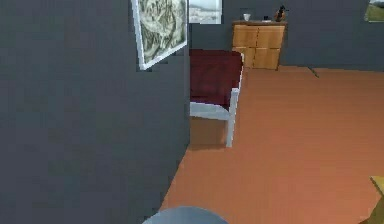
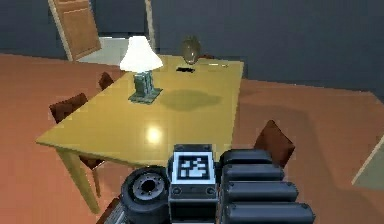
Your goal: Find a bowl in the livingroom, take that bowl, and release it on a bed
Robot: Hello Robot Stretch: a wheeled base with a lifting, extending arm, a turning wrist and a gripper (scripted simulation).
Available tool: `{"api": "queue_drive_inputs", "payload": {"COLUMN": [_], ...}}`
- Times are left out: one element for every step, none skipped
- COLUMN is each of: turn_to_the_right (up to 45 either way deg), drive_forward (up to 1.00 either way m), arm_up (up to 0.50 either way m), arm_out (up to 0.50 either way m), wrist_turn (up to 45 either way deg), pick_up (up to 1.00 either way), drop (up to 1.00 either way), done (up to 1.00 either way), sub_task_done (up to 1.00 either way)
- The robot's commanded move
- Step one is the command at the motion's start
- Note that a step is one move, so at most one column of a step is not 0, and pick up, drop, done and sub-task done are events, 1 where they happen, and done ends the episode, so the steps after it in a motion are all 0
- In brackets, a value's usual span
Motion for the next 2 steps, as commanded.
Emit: {"api": "queue_drive_inputs", "payload": {"turn_to_the_right": [3.0, 0.0], "drive_forward": [0.0, 0.2], "arm_up": [0.0, 0.0], "arm_out": [0.0, 0.0], "wrist_turn": [0.0, 0.0], "pick_up": [0.0, 0.0], "drop": [0.0, 0.0], "done": [0.0, 0.0], "sub_task_done": [0.0, 0.0]}}
